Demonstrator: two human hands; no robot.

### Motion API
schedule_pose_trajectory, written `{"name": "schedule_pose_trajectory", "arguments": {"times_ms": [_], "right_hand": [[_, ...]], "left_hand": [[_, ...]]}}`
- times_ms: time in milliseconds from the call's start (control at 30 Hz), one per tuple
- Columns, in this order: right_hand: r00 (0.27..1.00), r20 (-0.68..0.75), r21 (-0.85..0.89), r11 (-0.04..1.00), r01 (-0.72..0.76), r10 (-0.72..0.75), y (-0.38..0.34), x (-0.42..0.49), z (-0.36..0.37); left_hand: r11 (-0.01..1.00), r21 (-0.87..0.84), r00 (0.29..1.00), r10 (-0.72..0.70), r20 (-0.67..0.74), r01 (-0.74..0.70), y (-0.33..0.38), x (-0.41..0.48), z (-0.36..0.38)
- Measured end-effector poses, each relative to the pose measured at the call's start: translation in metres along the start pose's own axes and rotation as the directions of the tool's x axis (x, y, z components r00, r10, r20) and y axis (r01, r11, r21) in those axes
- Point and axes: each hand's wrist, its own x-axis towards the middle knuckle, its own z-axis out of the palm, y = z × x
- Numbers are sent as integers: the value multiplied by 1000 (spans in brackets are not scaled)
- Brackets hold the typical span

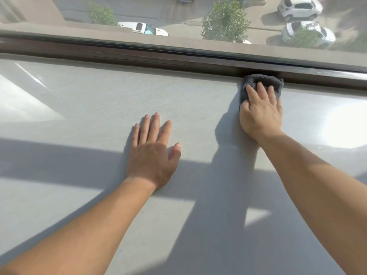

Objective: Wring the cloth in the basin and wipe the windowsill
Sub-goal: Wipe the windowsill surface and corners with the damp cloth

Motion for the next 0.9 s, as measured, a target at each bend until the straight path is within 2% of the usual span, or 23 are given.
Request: {"name": "schedule_pose_trajectory", "arguments": {"times_ms": [67,133,200,233,300,367,400,433,533,600,633,700,767,833,900], "right_hand": [[994,2,8,994,105,-105,-19,-17,9],[947,64,-6,949,316,-315,-15,-33,15],[913,110,-12,918,397,-393,8,-32,7],[928,102,-16,933,361,-357,22,-26,3],[986,53,-7,987,159,-158,46,-13,-6],[1000,18,-10,1000,-17,17,46,-11,-7],[999,7,-16,999,-33,33,37,-16,-3],[1000,5,-16,1000,-3,3,25,-24,1],[965,88,-31,968,249,-246,13,-56,10],[938,139,-44,945,325,-317,30,-61,5],[951,131,-43,957,288,-281,43,-56,0],[992,88,-29,995,95,-92,62,-46,-6],[995,63,-28,997,-70,71,61,-45,-6],[996,53,-23,997,-70,71,43,-60,1],[996,49,-1,997,78,-78,30,-90,7]], "left_hand": [[1000,0,1000,-3,-3,3,1,0,2],[1000,3,1000,2,-6,-2,5,-3,6],[1000,4,1000,5,-7,-5,7,-5,8],[1000,8,1000,5,-9,-5,7,-5,9],[1000,10,1000,4,-8,-4,7,-4,10],[1000,10,1000,4,-7,-4,9,-4,12],[1000,9,1000,3,-9,-3,10,-4,12],[1000,8,1000,3,-8,-3,10,-4,12],[1000,11,1000,6,2,-6,13,-3,11],[1000,7,1000,5,9,-5,14,-2,10],[1000,6,1000,6,11,-6,14,-2,9],[1000,9,1000,8,13,-9,16,0,10],[1000,17,1000,7,11,-7,18,0,10],[1000,25,1000,4,15,-4,19,0,11],[1000,25,1000,8,21,-8,22,1,14]]}}
